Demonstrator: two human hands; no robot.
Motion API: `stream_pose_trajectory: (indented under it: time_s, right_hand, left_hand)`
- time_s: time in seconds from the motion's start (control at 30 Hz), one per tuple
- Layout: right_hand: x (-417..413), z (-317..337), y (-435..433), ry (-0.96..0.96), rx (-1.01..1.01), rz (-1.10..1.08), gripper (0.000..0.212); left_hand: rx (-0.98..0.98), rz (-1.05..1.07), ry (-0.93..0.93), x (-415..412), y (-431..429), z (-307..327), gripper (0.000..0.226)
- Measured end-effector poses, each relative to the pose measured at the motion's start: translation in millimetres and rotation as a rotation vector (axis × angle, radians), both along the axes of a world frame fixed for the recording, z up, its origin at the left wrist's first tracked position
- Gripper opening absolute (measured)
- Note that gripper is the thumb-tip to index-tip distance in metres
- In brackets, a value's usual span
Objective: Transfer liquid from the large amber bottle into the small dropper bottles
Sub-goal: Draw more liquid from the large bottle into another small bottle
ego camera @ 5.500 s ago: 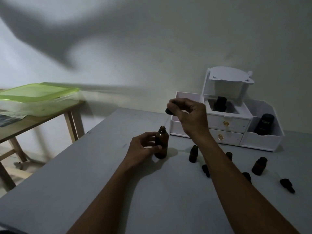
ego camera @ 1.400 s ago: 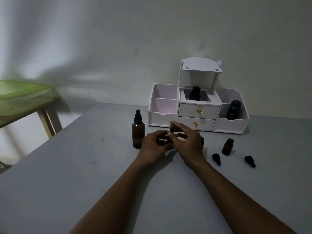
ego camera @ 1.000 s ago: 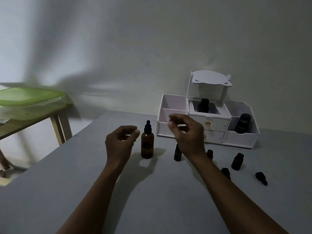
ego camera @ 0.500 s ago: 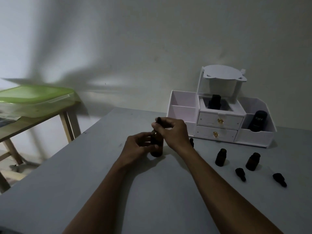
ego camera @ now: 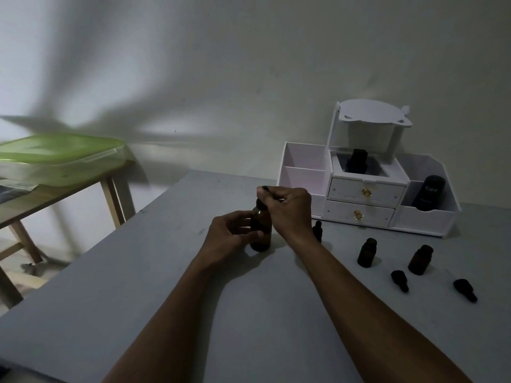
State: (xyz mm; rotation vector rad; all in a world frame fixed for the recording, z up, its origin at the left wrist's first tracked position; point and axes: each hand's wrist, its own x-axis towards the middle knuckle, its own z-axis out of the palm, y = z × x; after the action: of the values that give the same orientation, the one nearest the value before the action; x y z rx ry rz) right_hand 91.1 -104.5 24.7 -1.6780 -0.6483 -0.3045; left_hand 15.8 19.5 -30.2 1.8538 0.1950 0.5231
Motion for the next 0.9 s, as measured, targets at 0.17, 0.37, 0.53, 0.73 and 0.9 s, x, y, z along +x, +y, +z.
stream_pose_trajectory:
  time_s: [0.17, 0.37, 0.53, 0.73, 0.9]
  right_hand:
    - [-3.0, 1.0, 1.0, -0.039, 0.002, -0.025, 0.014]
    - [-2.9, -1.0, -0.2, -0.041, -0.012, 0.004, 0.022]
    - [0.8, 26.3, -4.3, -0.076, 0.050, 0.053, 0.023]
    - [-5.5, 104.4, -34.0, -0.108, 0.324, 0.138, 0.013]
    - [1.9, 132.2, -100.3, -0.069, 0.470, 0.132, 0.011]
  left_hand:
    - [-0.022, 0.004, 0.009, -0.5, -0.8, -1.1, 0.052]
    - [-0.033, 0.032, 0.013, -3.5, -4.2, 0.1, 0.046]
    - [-0.089, 0.049, 0.034, -6.8, -12.0, 3.3, 0.050]
    - [0.183, 0.328, -0.293, -15.1, -20.3, 16.2, 0.067]
    - [0.157, 0.314, -0.495, -29.1, -76.0, 43.1, 0.026]
